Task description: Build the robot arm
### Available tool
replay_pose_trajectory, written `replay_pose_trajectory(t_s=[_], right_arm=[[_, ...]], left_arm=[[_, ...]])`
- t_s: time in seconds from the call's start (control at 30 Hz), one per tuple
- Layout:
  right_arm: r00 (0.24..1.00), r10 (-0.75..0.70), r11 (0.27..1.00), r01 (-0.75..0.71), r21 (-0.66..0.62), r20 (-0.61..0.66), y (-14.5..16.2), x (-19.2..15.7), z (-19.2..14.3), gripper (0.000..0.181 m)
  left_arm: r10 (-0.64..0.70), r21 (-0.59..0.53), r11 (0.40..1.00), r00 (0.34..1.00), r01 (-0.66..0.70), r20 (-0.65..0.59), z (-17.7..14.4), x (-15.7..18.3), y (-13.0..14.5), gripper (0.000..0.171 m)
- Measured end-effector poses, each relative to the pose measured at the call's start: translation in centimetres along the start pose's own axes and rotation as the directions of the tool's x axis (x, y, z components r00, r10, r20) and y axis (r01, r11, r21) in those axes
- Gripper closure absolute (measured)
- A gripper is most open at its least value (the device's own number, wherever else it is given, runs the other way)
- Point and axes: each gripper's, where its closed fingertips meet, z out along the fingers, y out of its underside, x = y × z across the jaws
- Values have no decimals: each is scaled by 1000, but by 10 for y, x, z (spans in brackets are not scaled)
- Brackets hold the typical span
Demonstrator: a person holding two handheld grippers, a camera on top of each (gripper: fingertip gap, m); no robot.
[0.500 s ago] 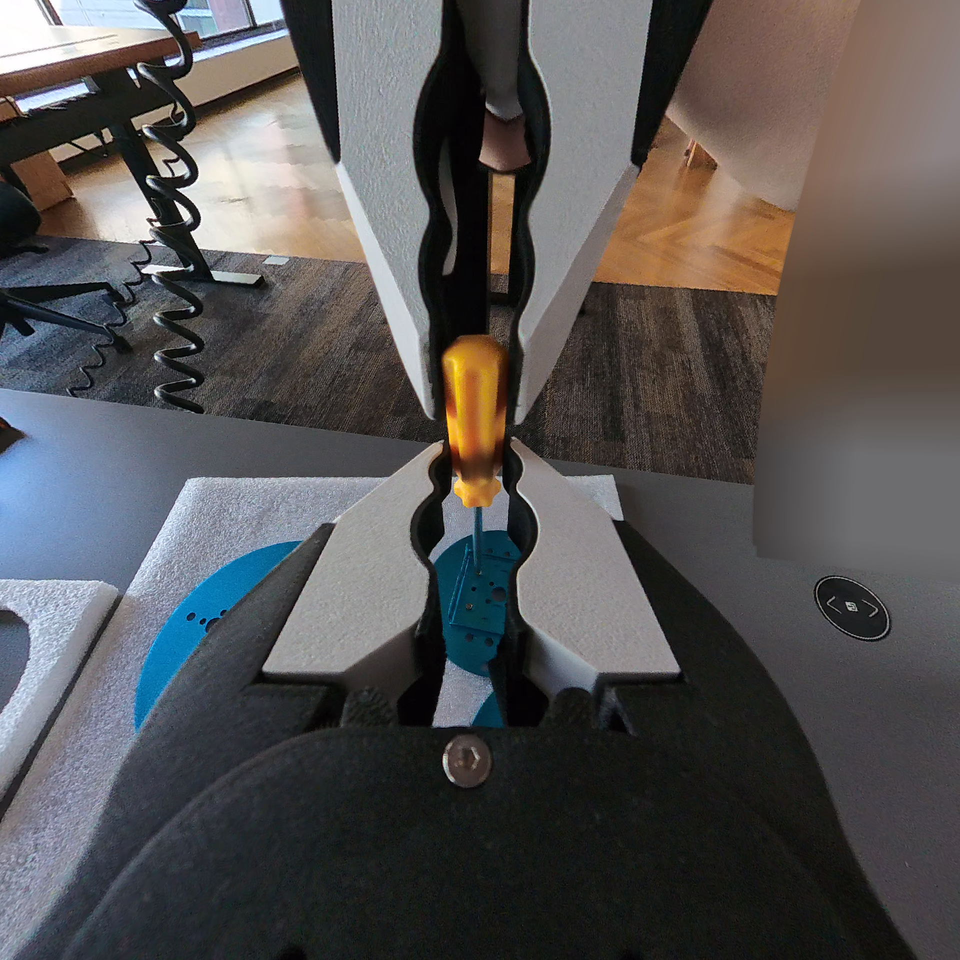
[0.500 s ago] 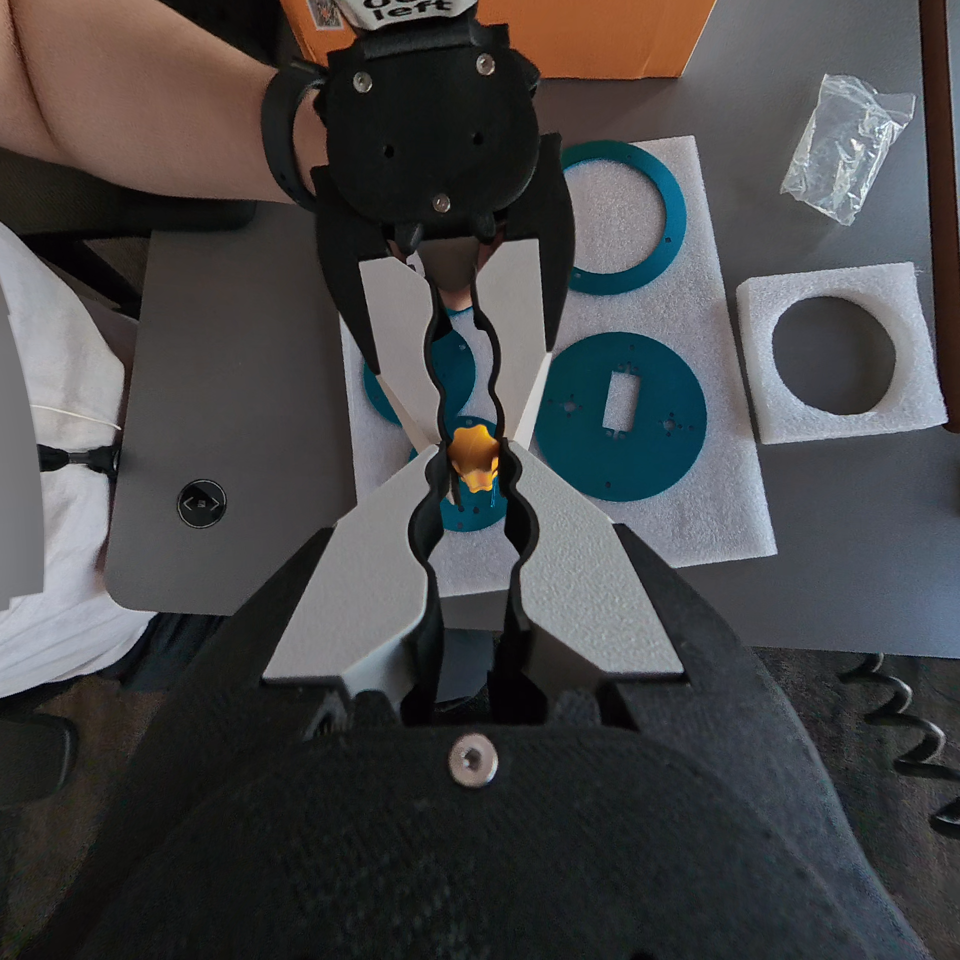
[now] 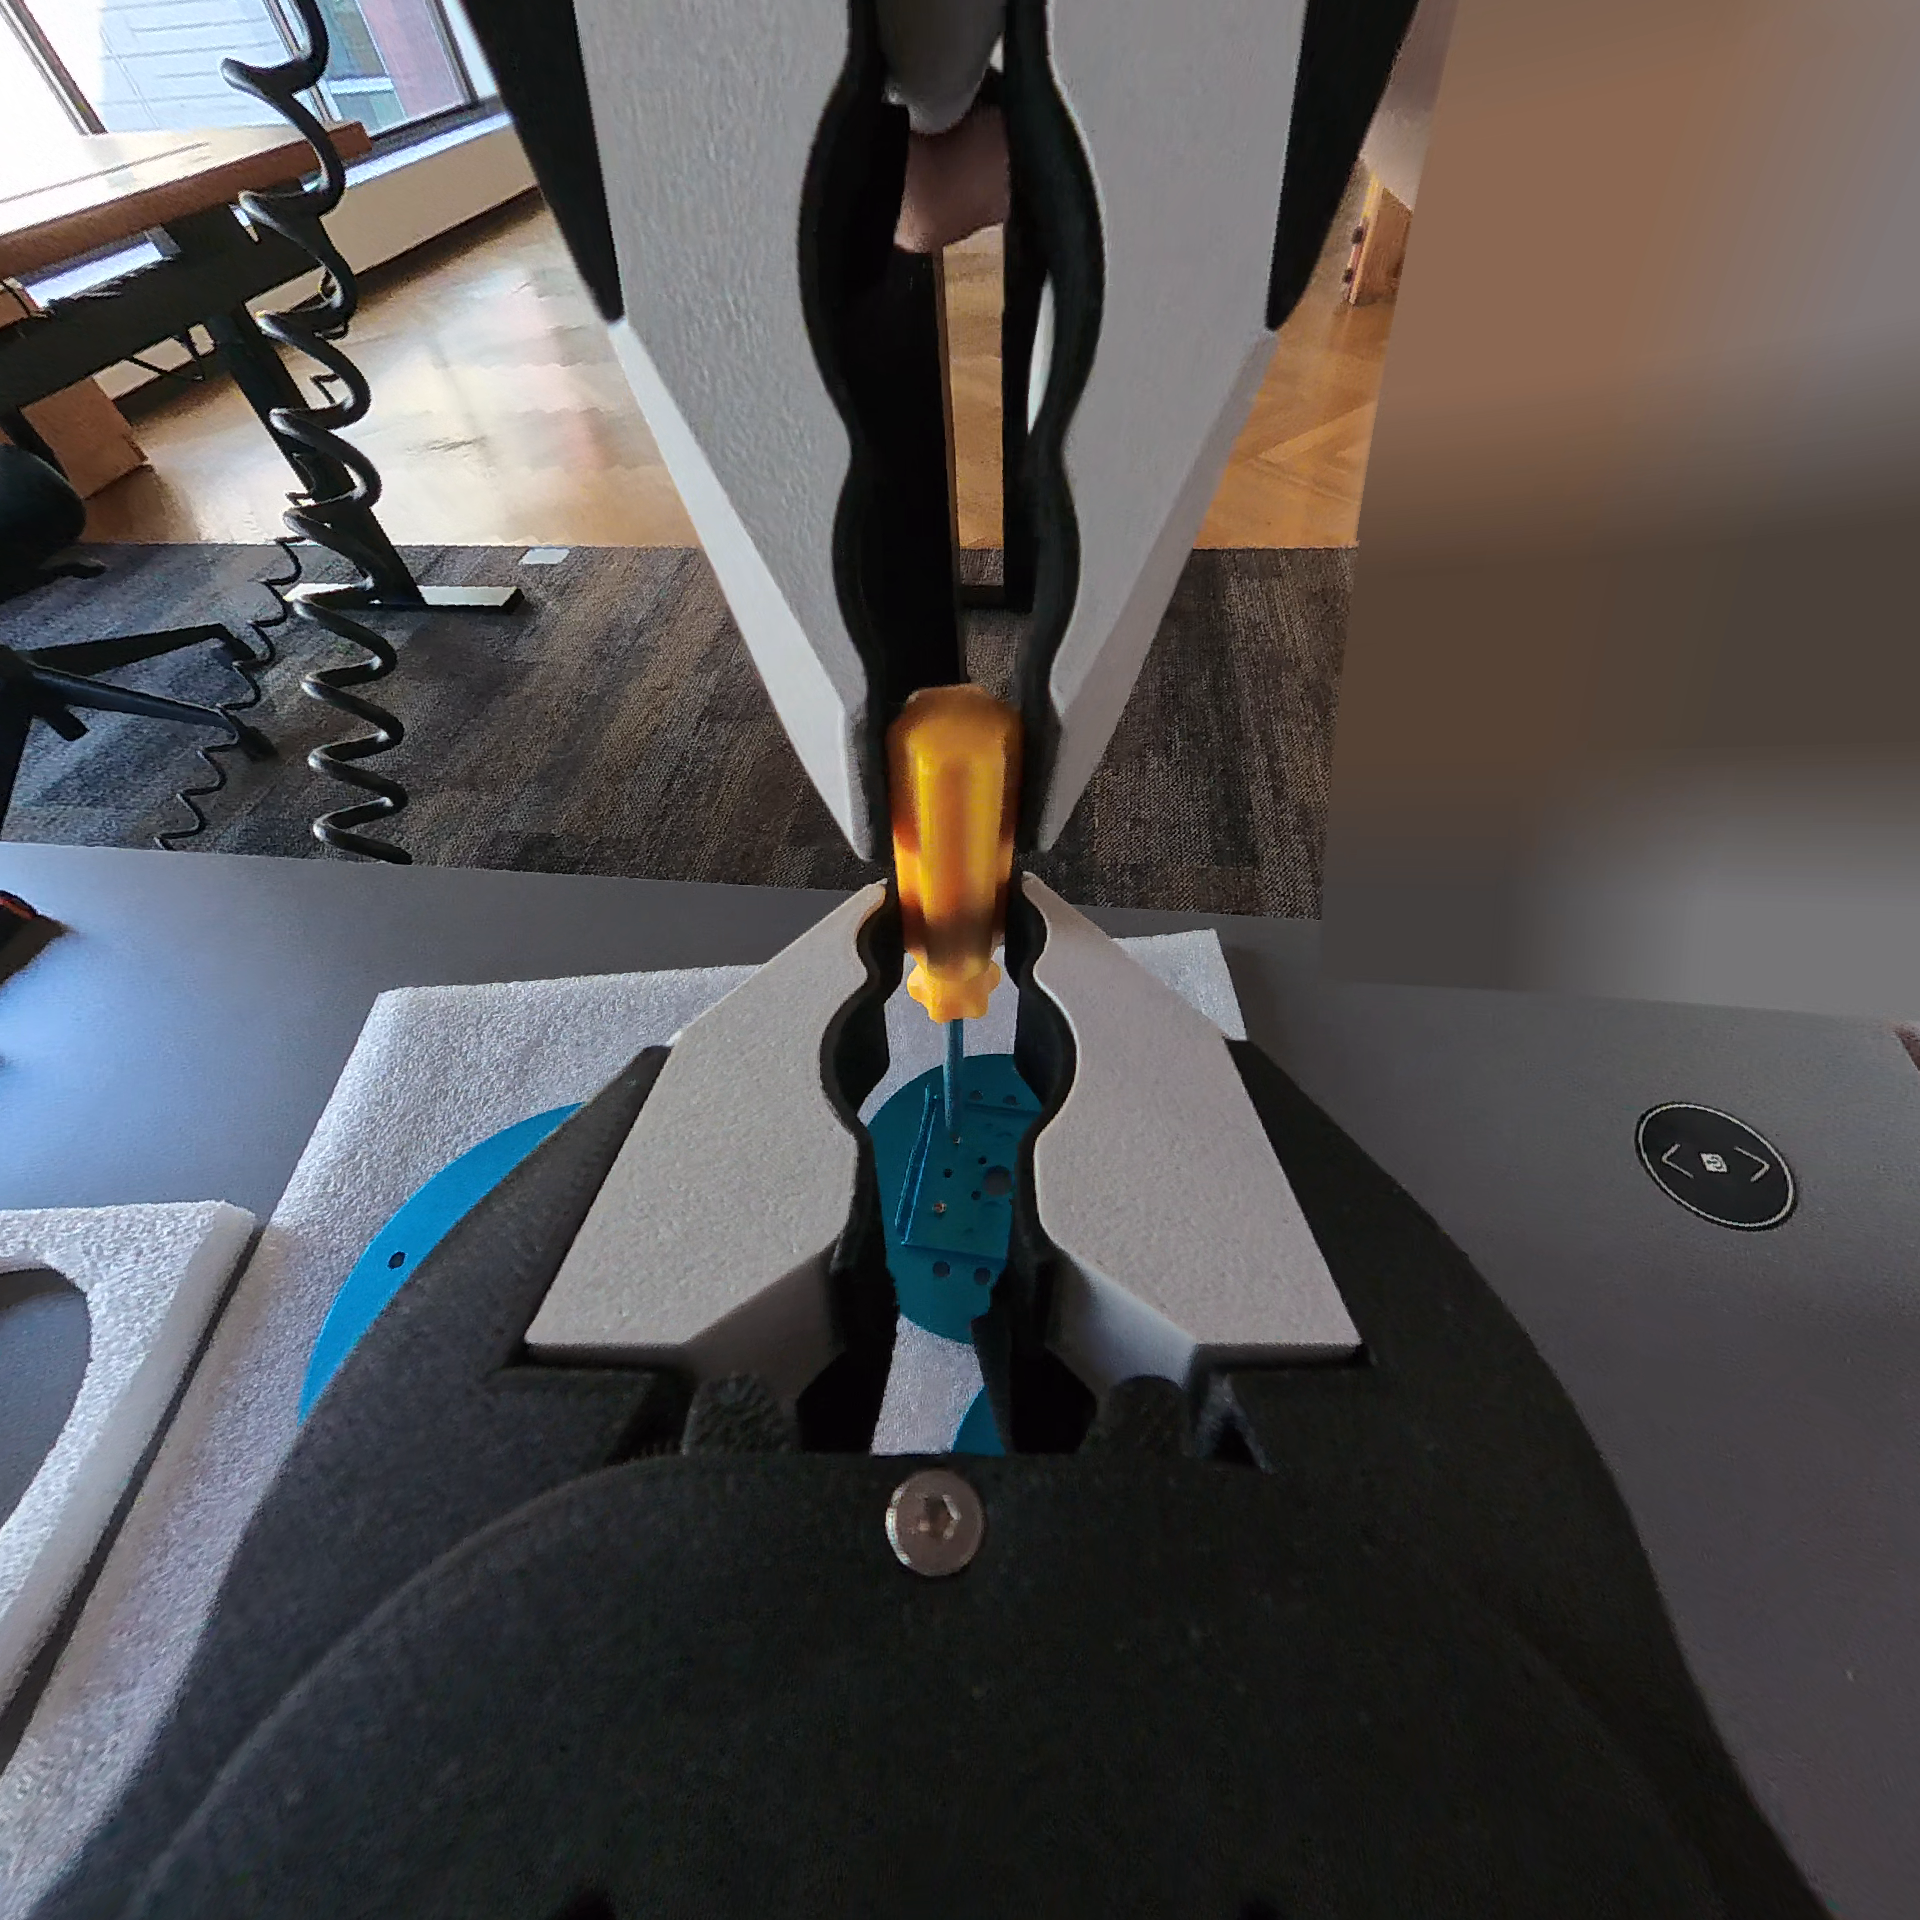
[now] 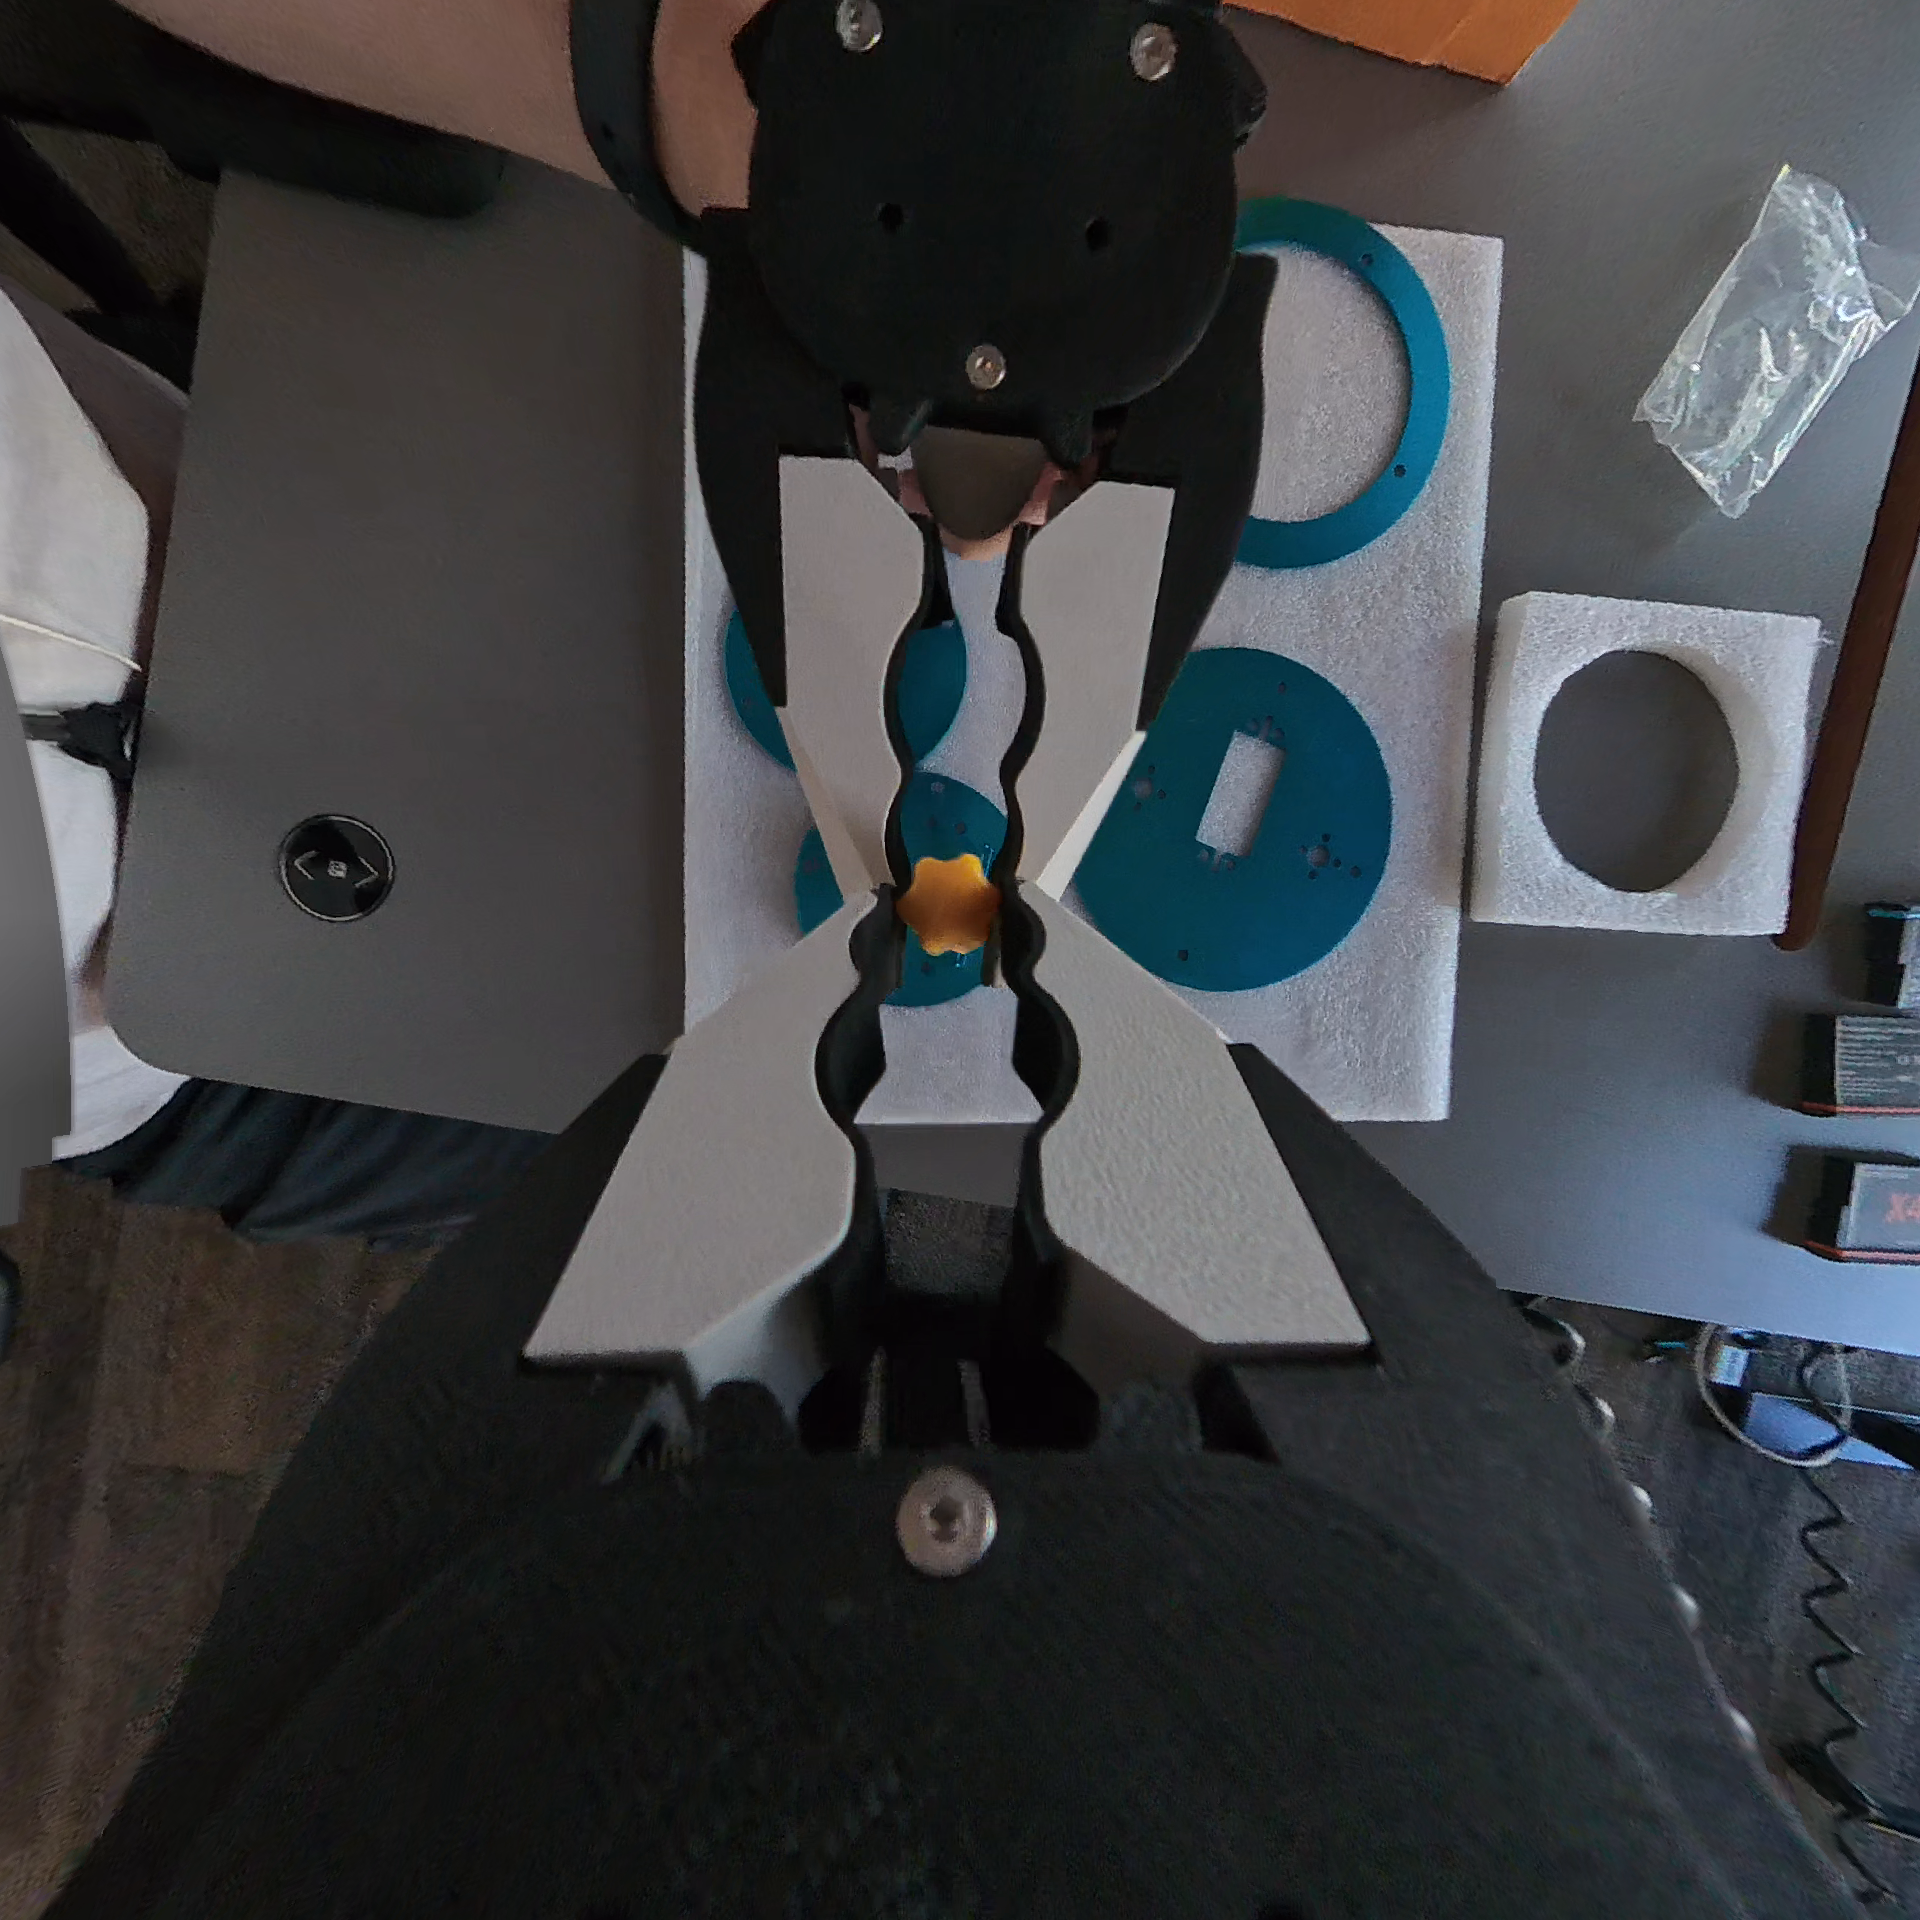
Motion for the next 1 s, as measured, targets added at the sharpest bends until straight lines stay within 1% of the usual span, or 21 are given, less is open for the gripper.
replay_pose_trajectory(t_s=[0.1,0.23,0.33,0.4,0.47,0.53,0.63,0.7,0.83,1.0], right_arm=[[996,-93,995,92,-48,-14,1,-2,0,156],[985,-171,980,168,-111,-16,0,-1,-3,158],[975,-223,969,222,-107,-1,-8,-2,-8,159],[960,-282,949,279,-145,2,-7,-1,-9,159],[957,-290,938,287,-192,13,-4,1,-9,159],[960,-275,934,280,-221,51,-1,-2,-7,163],[966,-249,931,260,-258,74,2,-3,-7,163],[977,-200,940,214,-265,79,2,-4,-7,163],[997,-61,967,71,-243,48,2,-2,-7,163],[998,52,971,-56,-232,-22,5,0,-7,165]], left_arm=[[-6,9,1000,1000,6,-6,-1,-1,0,155],[3,9,1000,1000,-3,-7,0,0,0,154],[4,11,1000,1000,-3,-13,-1,0,0,155],[6,8,1000,1000,-6,-16,-1,0,0,155],[13,7,1000,1000,-13,-17,0,1,0,155],[19,2,1000,1000,-19,-20,1,2,0,155],[24,2,1000,999,-24,-26,2,3,-1,155],[24,4,1000,999,-24,-31,2,3,0,155],[6,14,1000,999,-5,-32,2,2,0,154],[2,6,1000,1000,-1,-23,4,1,0,156]])
